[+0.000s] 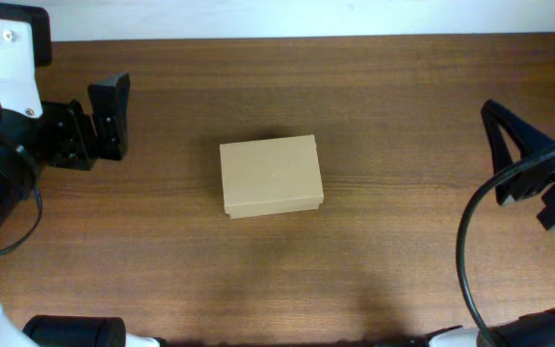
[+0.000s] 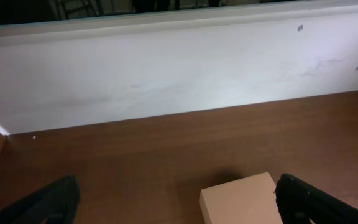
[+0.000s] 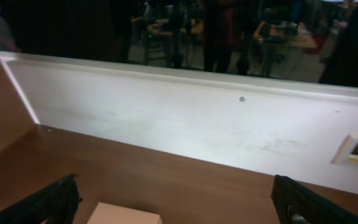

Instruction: Pack container

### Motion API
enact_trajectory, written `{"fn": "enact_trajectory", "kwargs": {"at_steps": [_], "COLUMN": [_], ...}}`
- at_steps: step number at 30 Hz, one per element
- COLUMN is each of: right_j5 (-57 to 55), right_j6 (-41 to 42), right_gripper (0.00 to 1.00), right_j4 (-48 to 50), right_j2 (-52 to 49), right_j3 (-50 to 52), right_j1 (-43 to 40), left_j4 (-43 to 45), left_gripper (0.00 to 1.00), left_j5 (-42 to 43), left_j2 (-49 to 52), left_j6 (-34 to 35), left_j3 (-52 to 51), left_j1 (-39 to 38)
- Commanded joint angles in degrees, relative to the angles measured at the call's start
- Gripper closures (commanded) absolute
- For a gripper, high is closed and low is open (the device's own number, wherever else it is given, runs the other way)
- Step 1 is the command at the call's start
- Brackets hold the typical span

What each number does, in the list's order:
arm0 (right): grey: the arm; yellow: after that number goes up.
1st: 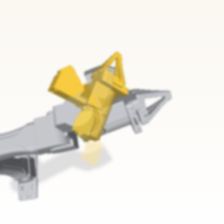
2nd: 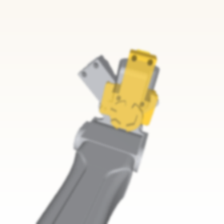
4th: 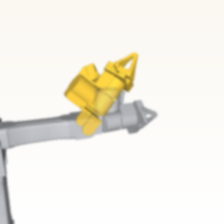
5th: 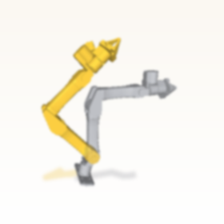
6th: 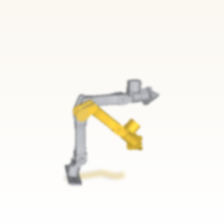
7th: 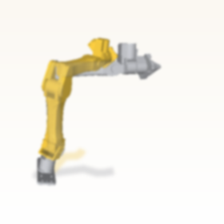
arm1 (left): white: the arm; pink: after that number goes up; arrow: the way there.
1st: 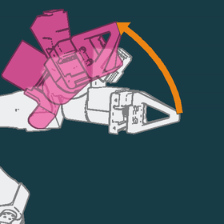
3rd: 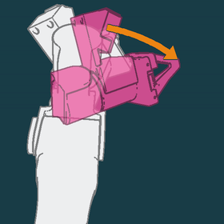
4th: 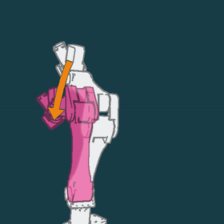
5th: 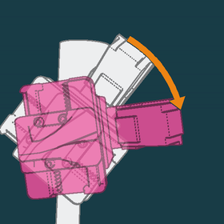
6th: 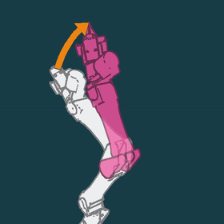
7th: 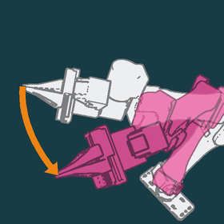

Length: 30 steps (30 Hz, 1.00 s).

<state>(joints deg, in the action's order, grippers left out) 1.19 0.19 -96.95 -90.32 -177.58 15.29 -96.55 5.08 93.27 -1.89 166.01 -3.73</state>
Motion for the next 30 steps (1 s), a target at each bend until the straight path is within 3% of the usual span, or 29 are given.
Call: {"fn": "enact_trajectory", "kwargs": {"at_steps": [1, 6, 11, 24, 30], "right_j5": [-3.41, -4.11, -2.93, -2.73, -2.75], "right_j6": [0.11, -0.11, 0.37, 1.86, 2.05], "right_gripper": [0.01, 0.01, 0.01, 0.01, 0.01], "right_j4": [-0.35, 1.33, 11.26, 54.86, 67.47], "right_j2": [-0.42, 0.37, 7.45, 48.33, 64.98], "right_j3": [0.02, 1.18, 13.92, 85.77, 113.39], "right_j1": [-0.37, -0.79, -4.52, -14.23, -14.67], "left_j4": [-0.09, -0.09, -0.09, -0.09, -0.09], "left_gripper": [0.00, 0.00, 0.00, 0.00, 0.00], "left_j5": [-0.42, -0.42, -0.39, -0.42, -0.39], "left_j2": [0.13, 0.13, 0.13, 0.13, 0.13], "left_j6": [0.61, 0.61, 0.61, 0.61, 0.61], "left_j3": [0.15, 0.15, 0.15, 0.15, 0.15], "left_j1": [0.15, 0.15, 0.15, 0.15, 0.15]}}
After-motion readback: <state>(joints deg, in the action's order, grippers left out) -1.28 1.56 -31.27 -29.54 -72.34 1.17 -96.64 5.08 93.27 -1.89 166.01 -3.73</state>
